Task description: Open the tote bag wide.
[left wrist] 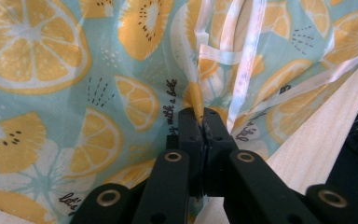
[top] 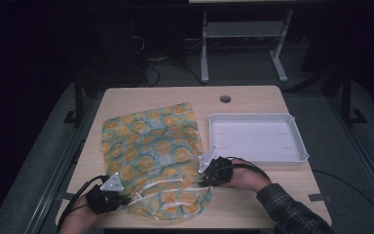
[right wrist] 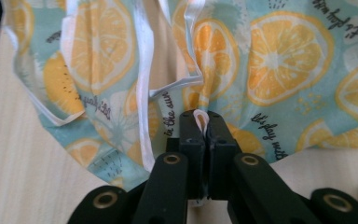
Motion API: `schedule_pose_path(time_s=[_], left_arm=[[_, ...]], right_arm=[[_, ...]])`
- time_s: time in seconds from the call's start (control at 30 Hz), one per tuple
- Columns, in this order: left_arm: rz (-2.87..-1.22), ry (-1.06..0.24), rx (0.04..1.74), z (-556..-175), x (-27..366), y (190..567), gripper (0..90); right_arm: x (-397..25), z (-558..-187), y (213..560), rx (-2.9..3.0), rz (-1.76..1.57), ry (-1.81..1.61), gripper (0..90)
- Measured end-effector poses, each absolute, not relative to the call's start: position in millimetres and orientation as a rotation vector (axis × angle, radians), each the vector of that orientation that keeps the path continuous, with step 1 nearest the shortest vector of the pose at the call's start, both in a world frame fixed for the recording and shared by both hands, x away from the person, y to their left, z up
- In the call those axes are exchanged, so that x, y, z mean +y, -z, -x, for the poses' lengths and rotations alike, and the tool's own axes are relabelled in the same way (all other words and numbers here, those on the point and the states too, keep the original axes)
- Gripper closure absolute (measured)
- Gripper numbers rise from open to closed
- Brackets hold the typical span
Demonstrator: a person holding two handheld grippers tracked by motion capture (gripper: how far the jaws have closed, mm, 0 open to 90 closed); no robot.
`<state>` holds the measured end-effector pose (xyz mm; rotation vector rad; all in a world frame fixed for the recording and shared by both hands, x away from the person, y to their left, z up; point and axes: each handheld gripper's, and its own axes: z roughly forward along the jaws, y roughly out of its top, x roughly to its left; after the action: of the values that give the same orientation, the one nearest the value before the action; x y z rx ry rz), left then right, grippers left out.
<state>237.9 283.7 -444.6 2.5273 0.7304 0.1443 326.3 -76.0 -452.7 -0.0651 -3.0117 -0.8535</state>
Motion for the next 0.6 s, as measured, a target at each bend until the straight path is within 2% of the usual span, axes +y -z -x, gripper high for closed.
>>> schedule_pose_path(time_s=[0.23,0.6], left_arm=[[-2.501,-0.076,0.746,-237.4,288.5,441.9,89.8],[-2.385,-0.067,0.734,-225.8,299.3,417.8,89.9]], right_arm=[[-77.2,-323.8,453.4,-2.958,0.075,0.853,88.6],[-85.7,-312.8,437.6,-2.911,0.067,0.94,88.8]])
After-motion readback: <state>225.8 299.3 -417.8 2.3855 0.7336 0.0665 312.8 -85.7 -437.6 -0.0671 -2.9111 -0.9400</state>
